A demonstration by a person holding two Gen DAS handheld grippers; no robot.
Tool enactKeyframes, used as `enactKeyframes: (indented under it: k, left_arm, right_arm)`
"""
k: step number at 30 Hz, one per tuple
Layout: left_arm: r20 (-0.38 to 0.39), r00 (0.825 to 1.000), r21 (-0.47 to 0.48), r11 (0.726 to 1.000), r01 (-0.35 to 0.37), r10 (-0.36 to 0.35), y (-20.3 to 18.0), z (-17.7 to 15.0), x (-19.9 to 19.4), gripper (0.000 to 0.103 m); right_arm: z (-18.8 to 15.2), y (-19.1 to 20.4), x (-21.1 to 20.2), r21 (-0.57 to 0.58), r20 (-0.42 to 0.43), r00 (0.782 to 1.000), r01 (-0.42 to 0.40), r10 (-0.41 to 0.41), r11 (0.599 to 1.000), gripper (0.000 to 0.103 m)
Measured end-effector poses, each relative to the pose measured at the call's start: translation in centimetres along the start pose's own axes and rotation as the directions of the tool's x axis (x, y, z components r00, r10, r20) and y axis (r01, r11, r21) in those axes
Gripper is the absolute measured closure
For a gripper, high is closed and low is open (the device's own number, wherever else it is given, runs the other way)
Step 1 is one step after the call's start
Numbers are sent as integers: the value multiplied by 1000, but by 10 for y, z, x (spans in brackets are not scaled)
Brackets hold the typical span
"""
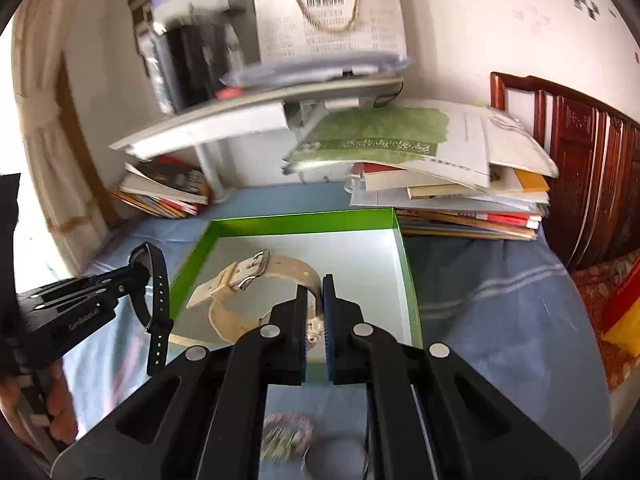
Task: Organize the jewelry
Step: 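Carry both items into the green box and open both tools, then withdraw both tools from the green box back over the jewelry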
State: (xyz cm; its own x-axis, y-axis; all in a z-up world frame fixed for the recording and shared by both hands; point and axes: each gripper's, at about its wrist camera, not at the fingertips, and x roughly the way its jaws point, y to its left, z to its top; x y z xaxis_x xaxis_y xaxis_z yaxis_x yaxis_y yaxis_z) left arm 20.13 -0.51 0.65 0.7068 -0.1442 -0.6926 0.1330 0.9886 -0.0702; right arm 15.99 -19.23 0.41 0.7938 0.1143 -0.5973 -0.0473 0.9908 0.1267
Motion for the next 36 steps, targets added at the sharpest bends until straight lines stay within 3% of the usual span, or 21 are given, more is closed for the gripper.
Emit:
enactKeyframes:
  k: [5, 10, 12, 14, 15, 19, 22, 26, 29, 32, 36]
  left_arm:
    - [-75, 996, -15, 999, -43, 42, -1, 10, 59, 92]
    - [-134, 990, -16, 999, -45, 43, 0, 3, 87, 87]
    - [-120, 992, -21, 999, -39, 36, 0, 2, 83, 80]
    - [-96, 995, -14, 999, -41, 40, 2, 1, 70, 48]
    - [-79, 996, -12, 999, -44, 43, 3, -1, 63, 46]
    - [-23, 997, 14, 997, -77, 77, 16, -20, 21, 45]
    - [-52, 989, -5, 990, -141, 140, 35, -57, 2, 43]
    - [-128, 981, -31, 988, -153, 148, 56, -93, -1, 43]
    - [-142, 974, -21, 983, -182, 177, 68, -108, -5, 43]
    - [-160, 969, -42, 979, -199, 190, 79, -118, -5, 42]
    - [-187, 966, -44, 981, -189, 177, 81, -128, 1, 42]
  right_arm:
    - [-6, -10, 76, 45, -153, 988, 28, -21, 999, 96]
    - [-21, -14, 98, 60, -216, 976, 47, -33, 997, 93]
    - [-23, -16, 92, 67, -219, 976, 29, -13, 997, 87]
    - [-23, -18, 73, 80, -176, 984, 9, 6, 997, 77]
    - [-23, -19, 61, 80, -154, 988, 6, 7, 997, 71]
    - [-35, -23, 7, 65, -80, 996, -35, 40, 997, 68]
    - [-60, -22, -17, 21, -92, 995, -25, 27, 999, 68]
    - [-97, -15, -10, -39, -175, 984, 2, -9, 999, 69]
    - [-116, -12, -2, -51, -217, 975, 32, -42, 998, 69]
    - [-123, -7, -1, -12, -232, 973, -20, 17, 1000, 69]
    - [-126, 20, 1, -61, -245, 967, -85, 68, 994, 69]
